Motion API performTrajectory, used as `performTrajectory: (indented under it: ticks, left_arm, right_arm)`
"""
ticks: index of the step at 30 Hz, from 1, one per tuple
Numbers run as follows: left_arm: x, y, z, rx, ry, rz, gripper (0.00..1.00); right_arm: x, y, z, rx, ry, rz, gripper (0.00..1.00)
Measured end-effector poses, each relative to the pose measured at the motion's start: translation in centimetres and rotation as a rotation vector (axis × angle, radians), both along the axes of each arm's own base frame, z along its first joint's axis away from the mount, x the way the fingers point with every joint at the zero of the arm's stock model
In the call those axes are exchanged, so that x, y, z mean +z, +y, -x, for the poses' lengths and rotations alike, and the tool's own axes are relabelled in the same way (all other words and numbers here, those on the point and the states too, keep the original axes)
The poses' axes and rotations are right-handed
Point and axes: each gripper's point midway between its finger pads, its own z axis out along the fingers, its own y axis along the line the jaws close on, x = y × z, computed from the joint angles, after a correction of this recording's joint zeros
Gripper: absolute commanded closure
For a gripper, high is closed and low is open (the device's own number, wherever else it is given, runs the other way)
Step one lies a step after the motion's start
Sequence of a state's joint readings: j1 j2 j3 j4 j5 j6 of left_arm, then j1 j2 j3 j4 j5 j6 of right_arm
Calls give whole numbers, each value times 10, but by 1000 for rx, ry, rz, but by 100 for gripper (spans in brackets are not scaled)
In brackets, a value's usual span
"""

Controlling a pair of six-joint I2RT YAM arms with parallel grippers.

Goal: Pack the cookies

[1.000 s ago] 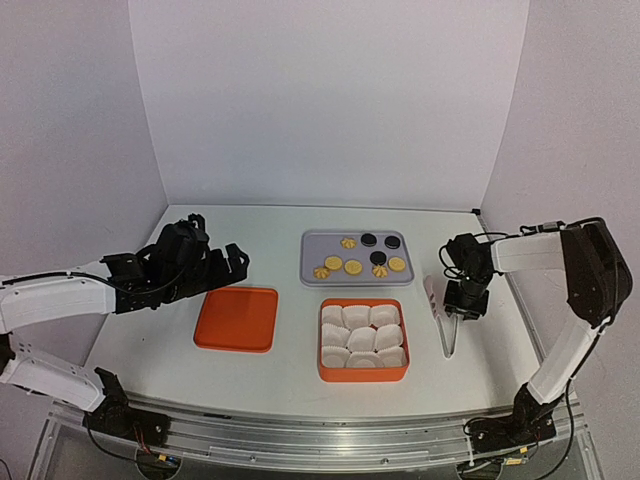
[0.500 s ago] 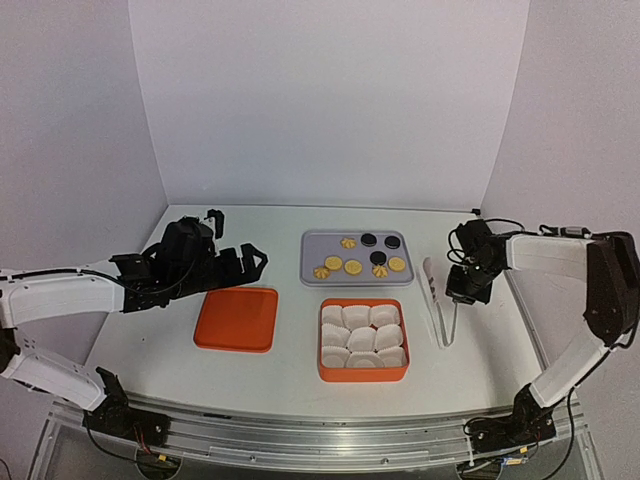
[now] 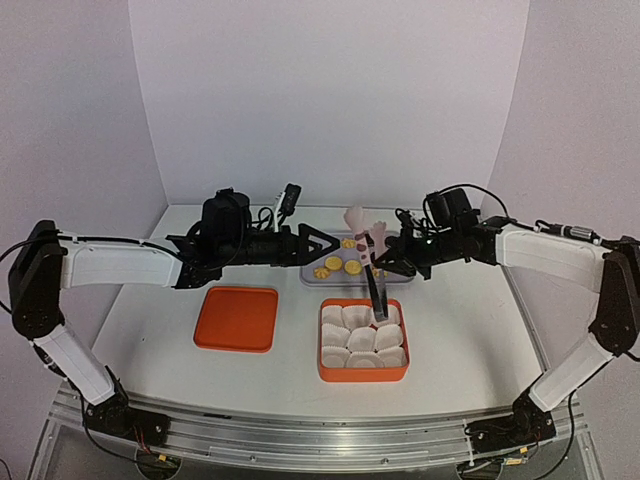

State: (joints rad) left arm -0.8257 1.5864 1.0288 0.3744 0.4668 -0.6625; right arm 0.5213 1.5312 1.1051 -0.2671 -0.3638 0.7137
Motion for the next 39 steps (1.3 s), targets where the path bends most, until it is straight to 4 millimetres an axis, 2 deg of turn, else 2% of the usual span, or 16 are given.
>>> performTrajectory:
  ticks: [3,8,14,19,21,22,23,24,26,27,29,30,34,39]
  left_arm:
    - [5,-12,6,-81,4,43,22]
    - [11,-20,17,-165,19,105,32]
    - [19,-21,19,-184,15,135,44]
    - [22,-25,18,-197,23,156,67]
    - [24,-28,17,-207,15,164,85]
    - [26,-29,17,-212,11,168,97]
    - [27,-29,16,-211,16,171,100]
    - [28,-30,16,-213,9,172,100]
    - [34,-30,19,-229,-11,188,100]
    - [37,-31,21,-236,-23,198,100]
    - [40,-32,23,-242,-40,206,100]
    - [40,-31,22,-241,-44,205,100]
    - [42,-30,21,-243,-73,209,100]
    - [51,-29,31,-280,-127,228,100]
  right_arm:
    - [16,32,10,86,-16,-101,100]
    - [30,52,12,142,-19,-187,100]
    - [23,68,20,201,1,-209,100]
    - [26,80,34,263,-5,-224,100]
    - [28,83,38,283,-11,-231,100]
    - [29,85,39,293,-15,-236,100]
    - [31,86,40,301,-19,-242,100]
    - [32,87,40,306,-24,-247,94]
    - [35,88,40,315,-37,-255,75]
    - [36,89,41,318,-39,-258,61]
    - [39,89,41,317,-47,-261,22]
    - [41,89,41,313,-55,-263,15]
    - [55,83,39,292,-98,-267,8]
    - [69,70,48,296,-152,-274,7]
